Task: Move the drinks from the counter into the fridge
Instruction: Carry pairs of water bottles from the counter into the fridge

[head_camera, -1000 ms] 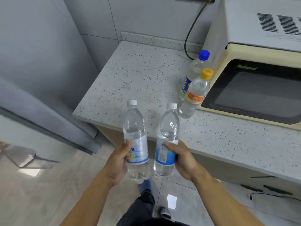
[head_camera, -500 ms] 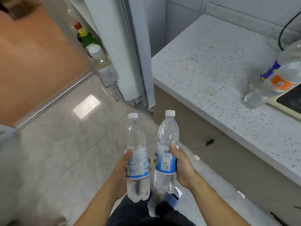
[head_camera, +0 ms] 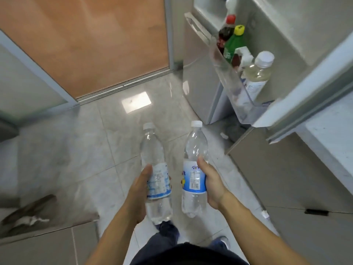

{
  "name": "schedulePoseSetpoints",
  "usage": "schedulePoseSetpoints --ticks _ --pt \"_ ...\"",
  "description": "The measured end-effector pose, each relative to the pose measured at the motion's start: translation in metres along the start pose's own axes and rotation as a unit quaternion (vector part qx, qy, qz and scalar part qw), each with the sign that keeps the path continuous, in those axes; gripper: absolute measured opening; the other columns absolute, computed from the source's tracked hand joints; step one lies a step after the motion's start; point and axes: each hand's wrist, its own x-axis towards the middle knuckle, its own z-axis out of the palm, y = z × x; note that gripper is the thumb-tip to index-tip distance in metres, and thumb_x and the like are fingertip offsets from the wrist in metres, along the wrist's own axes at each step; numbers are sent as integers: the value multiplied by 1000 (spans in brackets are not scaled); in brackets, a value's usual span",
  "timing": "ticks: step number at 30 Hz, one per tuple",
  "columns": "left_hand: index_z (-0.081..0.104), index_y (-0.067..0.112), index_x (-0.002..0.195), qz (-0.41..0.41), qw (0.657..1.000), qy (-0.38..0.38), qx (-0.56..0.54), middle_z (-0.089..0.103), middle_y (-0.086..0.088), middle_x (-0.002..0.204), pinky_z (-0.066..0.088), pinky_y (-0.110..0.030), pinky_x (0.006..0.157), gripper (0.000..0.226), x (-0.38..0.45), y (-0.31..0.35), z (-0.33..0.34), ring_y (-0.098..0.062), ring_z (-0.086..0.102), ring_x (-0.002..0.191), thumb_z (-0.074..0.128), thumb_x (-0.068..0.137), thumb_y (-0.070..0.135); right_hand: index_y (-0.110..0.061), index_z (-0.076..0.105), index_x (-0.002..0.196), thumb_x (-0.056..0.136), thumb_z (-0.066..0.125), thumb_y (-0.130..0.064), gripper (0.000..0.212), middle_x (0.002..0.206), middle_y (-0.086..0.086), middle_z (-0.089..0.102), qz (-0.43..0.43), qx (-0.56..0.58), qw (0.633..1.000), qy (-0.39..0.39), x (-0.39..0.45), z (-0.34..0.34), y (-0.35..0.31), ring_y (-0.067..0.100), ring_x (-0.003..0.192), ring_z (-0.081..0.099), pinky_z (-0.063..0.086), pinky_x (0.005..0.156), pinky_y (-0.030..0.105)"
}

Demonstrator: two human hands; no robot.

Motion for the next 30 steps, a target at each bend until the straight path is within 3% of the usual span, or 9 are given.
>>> schedulePoseSetpoints --ticks 4,8,13,21,25,30 --pt "70 16 109 42 999 11 12 77 -11 97 55 -45 86 69 29 41 -46 -26 75 85 54 69 70 -2 62 123 66 61 -67 87 102 17 73 -8 -38 999 -8 39 73 -20 26 86 73 60 80 38" --pt "67 16 114 54 998 6 -10 77 -8 97 54 -39 79 85 57 79 -74 -24 74 86 61 59 80 -10 64 119 61 61 -73 85 98 9 76 -14 -66 998 -13 75 116 -40 24 87 75 60 76 34" --pt "61 12 125 59 998 -8 -19 74 -10 100 55 -38 75 87 109 124 -84 -24 72 87 58 67 78 -11 62 120 64 60 -70 82 104 15 74 -13 -67 998 -6 132 137 -72 29 92 74 60 83 41" --pt "64 17 118 71 997 -8 20 74 -11 105 60 -43 78 67 221 229 -58 -29 73 94 49 75 67 -16 70 108 67 58 -71 69 97 12 76 -30 -37 999 -2 258 145 -159 26 85 75 61 79 36" --pt "63 23 113 82 996 -16 42 77 0 94 60 -30 62 62 273 294 -28 -22 75 87 51 72 69 -21 73 101 71 54 -69 60 102 14 75 -41 -25 999 1 310 138 -223 30 90 75 60 85 41" --pt "63 25 110 90 992 -54 73 77 2 90 59 -29 62 58 337 358 14 -19 75 84 50 73 68 -14 70 103 74 53 -70 65 102 18 73 -68 -19 996 46 360 117 -295 26 84 75 58 89 39"
